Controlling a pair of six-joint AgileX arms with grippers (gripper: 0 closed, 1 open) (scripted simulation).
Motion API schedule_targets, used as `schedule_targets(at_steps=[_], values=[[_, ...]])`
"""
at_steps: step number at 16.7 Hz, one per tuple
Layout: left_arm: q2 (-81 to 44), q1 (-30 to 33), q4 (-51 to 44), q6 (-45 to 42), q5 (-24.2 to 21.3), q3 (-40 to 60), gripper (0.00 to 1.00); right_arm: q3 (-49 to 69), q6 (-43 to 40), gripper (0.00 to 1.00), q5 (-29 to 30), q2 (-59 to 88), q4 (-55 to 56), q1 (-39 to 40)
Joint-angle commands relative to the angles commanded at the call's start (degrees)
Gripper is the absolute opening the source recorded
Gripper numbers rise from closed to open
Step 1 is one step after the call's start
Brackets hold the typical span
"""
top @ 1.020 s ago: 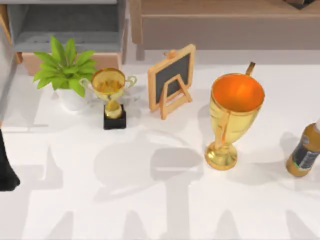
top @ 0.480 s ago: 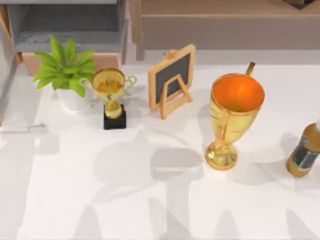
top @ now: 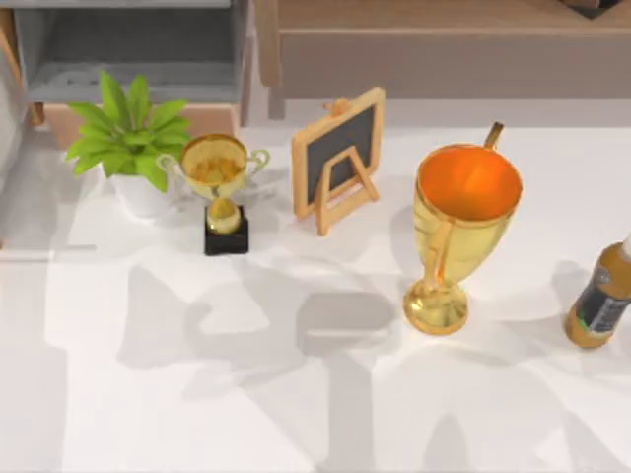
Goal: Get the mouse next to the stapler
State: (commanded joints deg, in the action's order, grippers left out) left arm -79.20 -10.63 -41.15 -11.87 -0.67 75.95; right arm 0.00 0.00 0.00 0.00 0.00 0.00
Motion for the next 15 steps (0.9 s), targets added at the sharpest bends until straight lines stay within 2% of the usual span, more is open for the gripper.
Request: schedule_targets(at_steps=[8, 12, 15], values=[[-44.69, -6.22, -23.7, -6.59, -1.49, 41.44, 1.0, 0.0, 0.0, 1.0, 0.0, 0.0, 0.0, 0.0], [-60.77, -8.47, -32.06, -8.87, -1.52, 56.91, 1.0, 0.0, 0.0, 1.0, 0.0, 0.0, 0.0, 0.0], [-67.98, -8.77, -35.71, -9.88, -1.56, 64.59, 1.0, 0.0, 0.0, 1.0, 0.0, 0.0, 0.0, 0.0]])
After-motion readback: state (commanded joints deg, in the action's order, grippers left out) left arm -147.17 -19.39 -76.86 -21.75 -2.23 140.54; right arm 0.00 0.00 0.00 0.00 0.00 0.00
